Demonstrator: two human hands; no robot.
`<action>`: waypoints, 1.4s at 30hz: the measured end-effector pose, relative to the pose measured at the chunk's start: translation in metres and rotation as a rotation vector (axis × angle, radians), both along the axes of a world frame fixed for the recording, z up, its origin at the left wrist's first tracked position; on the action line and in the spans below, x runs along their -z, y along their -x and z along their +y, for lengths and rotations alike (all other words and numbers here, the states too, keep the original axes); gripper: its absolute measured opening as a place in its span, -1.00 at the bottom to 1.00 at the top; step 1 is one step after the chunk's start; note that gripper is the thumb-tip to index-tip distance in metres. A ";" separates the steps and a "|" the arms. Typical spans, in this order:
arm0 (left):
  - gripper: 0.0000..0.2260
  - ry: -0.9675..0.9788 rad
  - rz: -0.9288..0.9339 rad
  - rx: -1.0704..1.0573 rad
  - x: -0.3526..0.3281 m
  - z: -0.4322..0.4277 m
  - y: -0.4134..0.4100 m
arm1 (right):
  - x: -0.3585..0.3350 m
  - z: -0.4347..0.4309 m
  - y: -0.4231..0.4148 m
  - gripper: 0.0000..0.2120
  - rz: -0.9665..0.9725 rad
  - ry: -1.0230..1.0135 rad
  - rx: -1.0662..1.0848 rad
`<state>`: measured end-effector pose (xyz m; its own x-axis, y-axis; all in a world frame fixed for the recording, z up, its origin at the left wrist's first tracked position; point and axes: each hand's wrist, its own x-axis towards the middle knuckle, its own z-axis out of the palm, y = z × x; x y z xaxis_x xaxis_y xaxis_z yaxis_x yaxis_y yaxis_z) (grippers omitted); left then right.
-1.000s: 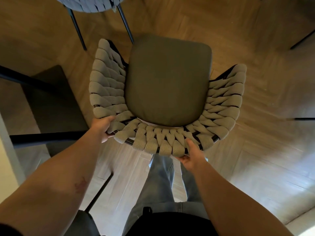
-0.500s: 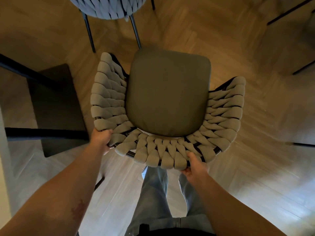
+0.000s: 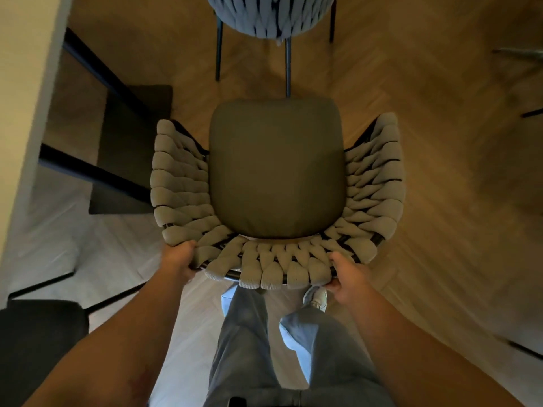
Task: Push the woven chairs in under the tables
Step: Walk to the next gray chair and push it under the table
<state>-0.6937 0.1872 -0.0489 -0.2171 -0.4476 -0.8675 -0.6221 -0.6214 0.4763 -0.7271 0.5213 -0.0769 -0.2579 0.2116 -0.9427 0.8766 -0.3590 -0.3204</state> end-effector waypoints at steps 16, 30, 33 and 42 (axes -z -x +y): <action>-0.57 0.000 0.036 -0.277 0.011 0.043 -0.043 | -0.005 0.013 0.084 -0.57 -0.070 -0.028 -0.346; -0.58 -0.140 -0.039 -0.121 0.003 0.001 -0.033 | -0.007 -0.029 0.044 -0.49 -0.047 0.017 -0.170; -0.58 -0.115 -0.027 -0.151 -0.001 0.002 -0.029 | -0.005 -0.028 0.048 -0.65 -0.076 0.029 -0.200; -0.56 -0.078 -0.052 -0.228 -0.006 0.040 -0.022 | -0.017 -0.011 0.084 -0.44 -0.120 0.016 -0.163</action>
